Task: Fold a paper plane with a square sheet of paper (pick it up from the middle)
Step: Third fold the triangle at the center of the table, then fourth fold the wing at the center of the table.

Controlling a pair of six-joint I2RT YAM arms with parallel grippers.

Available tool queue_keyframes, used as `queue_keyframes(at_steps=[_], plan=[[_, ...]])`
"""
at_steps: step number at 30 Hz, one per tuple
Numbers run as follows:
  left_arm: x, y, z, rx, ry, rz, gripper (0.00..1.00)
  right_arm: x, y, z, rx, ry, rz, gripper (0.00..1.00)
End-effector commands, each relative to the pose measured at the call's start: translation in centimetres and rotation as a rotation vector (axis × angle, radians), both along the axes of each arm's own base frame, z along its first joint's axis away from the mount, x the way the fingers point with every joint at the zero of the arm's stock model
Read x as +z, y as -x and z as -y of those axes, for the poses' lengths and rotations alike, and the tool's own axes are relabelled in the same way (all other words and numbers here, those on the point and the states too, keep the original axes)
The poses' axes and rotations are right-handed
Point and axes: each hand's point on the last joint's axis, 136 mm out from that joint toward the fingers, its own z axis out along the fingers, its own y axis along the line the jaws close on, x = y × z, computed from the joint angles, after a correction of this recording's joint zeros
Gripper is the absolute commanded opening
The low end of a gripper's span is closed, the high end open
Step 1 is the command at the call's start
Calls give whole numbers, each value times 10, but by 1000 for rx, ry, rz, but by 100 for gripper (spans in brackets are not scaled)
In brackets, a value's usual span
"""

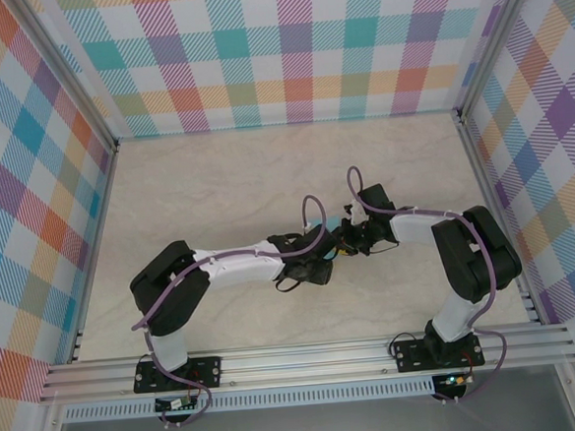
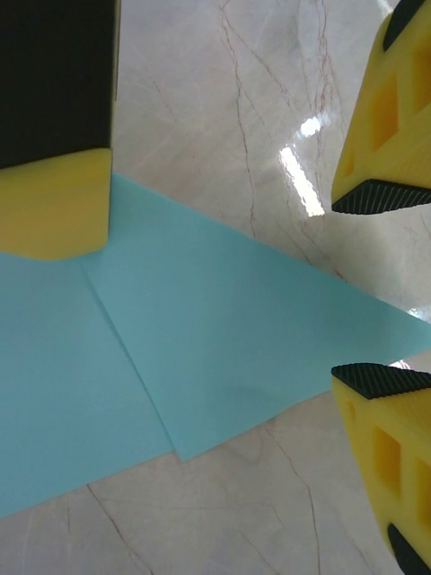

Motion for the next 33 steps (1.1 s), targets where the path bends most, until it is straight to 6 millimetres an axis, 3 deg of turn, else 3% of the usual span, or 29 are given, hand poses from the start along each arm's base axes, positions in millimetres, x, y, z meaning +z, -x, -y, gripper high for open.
queue_keyframes(at_steps=[1, 13, 22, 28, 33], plan=[[-3, -4, -3, -7, -78, 52, 49, 7, -5, -6, 5, -22, -4, 14], [-4, -10, -1, 3, -122, 118, 40, 12, -7, -7, 8, -26, -3, 15], [-6, -11, -4, 3, -144, 128, 27, 10, -6, -6, 6, -19, -8, 15], [-8, -11, -6, 5, -159, 128, 25, 9, -6, -6, 7, -15, -13, 15], [-6, -14, -9, 14, -172, 149, 27, 14, -8, -9, 12, -36, -7, 9]])
